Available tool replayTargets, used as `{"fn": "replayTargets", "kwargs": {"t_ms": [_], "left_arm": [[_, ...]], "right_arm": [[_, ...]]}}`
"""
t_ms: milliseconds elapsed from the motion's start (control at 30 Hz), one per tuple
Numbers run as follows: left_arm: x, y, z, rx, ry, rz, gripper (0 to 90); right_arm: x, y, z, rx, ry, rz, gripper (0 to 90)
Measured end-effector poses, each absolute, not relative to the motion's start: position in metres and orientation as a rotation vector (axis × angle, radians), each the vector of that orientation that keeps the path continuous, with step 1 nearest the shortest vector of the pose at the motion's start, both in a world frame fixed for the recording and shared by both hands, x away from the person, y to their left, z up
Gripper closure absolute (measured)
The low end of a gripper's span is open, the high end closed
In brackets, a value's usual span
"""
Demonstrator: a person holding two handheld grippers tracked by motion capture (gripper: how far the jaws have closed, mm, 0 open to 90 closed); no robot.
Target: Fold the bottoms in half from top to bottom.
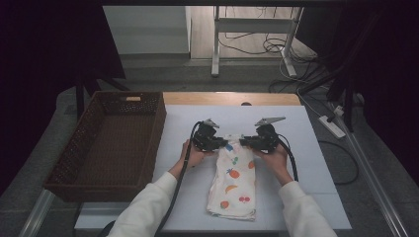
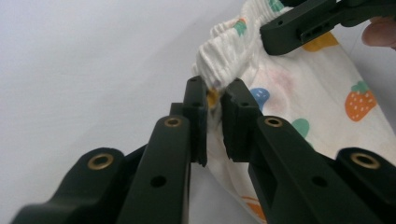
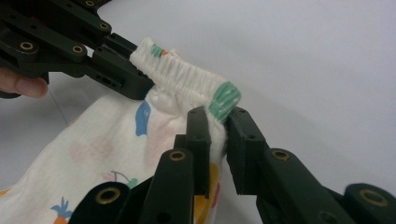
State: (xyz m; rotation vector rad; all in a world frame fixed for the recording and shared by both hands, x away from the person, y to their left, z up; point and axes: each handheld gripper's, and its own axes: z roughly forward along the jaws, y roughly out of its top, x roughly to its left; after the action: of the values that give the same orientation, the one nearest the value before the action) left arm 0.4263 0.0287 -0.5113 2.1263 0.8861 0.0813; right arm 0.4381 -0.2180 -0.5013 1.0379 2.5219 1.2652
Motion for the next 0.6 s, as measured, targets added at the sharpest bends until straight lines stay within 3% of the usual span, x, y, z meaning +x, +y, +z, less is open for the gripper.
{"fn": "replayTargets", "kwargs": {"t_ms": [600], "left_arm": [[0.413,0.034,-0.505,2.119,0.852,0.096,80.6]], "right_arm": [[0.42,-0.216,-0.497,0.968,2.49,1.287,78.9]]}}
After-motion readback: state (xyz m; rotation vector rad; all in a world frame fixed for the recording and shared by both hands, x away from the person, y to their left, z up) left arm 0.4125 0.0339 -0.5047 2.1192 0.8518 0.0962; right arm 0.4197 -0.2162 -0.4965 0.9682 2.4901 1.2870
